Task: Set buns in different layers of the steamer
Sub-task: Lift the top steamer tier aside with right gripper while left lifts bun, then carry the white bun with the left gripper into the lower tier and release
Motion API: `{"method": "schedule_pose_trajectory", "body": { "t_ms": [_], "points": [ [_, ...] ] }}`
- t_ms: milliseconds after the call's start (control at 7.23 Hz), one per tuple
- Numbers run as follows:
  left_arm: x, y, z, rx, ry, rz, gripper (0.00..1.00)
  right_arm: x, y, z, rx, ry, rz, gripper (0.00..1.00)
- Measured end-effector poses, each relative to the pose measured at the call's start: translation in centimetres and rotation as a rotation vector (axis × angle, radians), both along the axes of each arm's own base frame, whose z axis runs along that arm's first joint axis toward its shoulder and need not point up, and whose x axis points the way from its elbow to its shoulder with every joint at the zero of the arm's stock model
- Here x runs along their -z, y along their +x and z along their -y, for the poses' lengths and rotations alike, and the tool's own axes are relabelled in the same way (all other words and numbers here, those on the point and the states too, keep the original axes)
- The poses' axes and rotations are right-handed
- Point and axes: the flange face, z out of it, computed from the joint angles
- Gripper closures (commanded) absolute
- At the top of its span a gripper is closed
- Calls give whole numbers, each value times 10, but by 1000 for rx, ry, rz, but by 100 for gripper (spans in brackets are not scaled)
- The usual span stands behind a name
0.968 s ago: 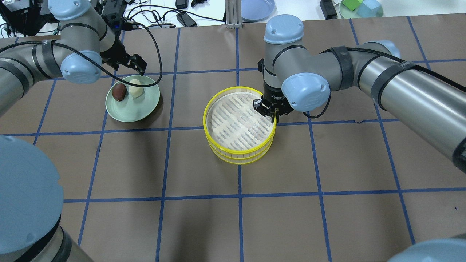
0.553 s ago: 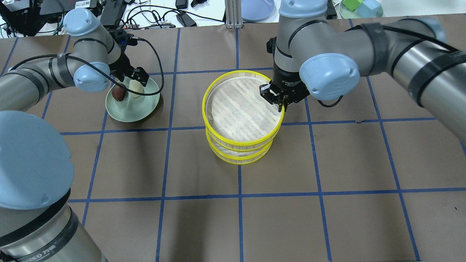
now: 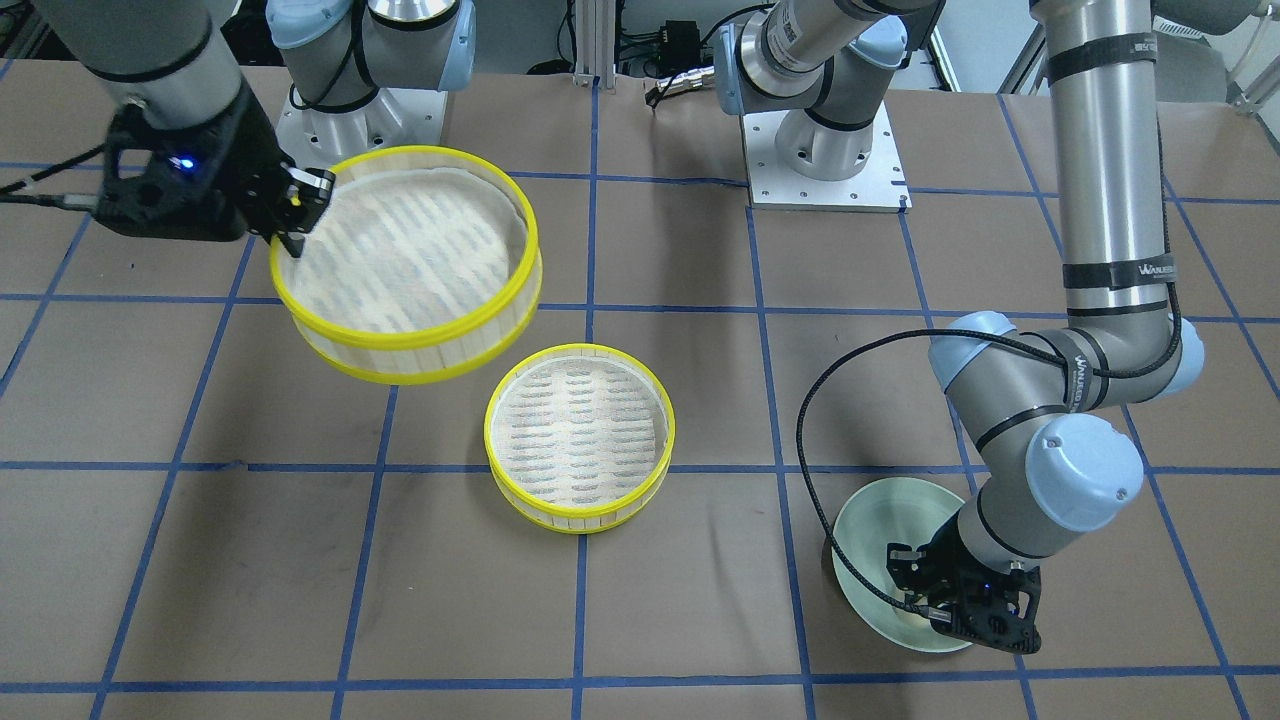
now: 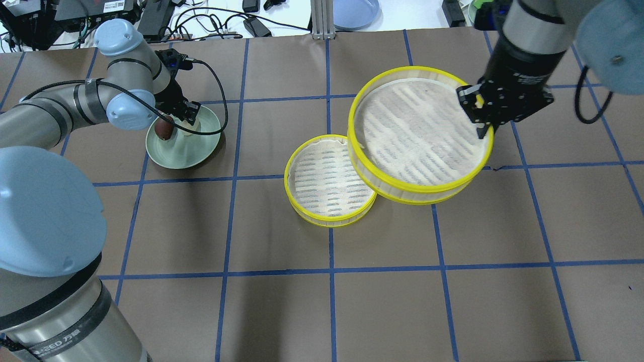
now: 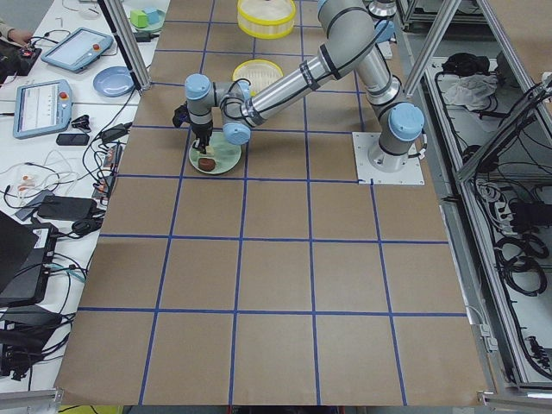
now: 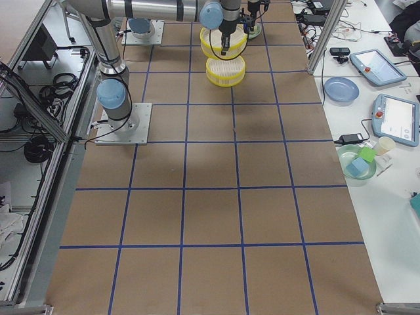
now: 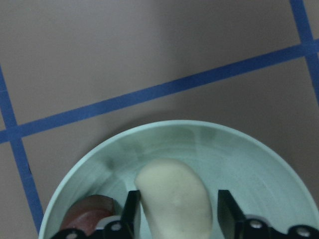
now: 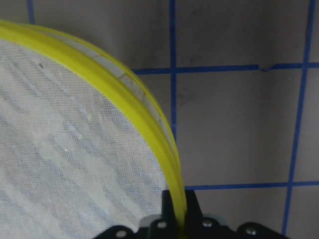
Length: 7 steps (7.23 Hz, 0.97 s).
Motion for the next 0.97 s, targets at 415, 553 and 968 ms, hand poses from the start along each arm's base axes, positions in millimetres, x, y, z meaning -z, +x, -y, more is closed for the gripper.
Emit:
{"method": "schedule_pose_trajectory", "body": {
  "t_ms": [415,553,968],
  "points": [
    [-69,-38,-15,-155,-14,-36,100,-15,-36,-16,-96,23,-35,100],
    [-93,-79,-28,-229,-7,-66,100,-15,-37,-18,-102,27,-35,100],
    [-121,-216,-78,-326,46,-181,100,-15,-37,-20,-104,29,-32,100]
  ]
}}
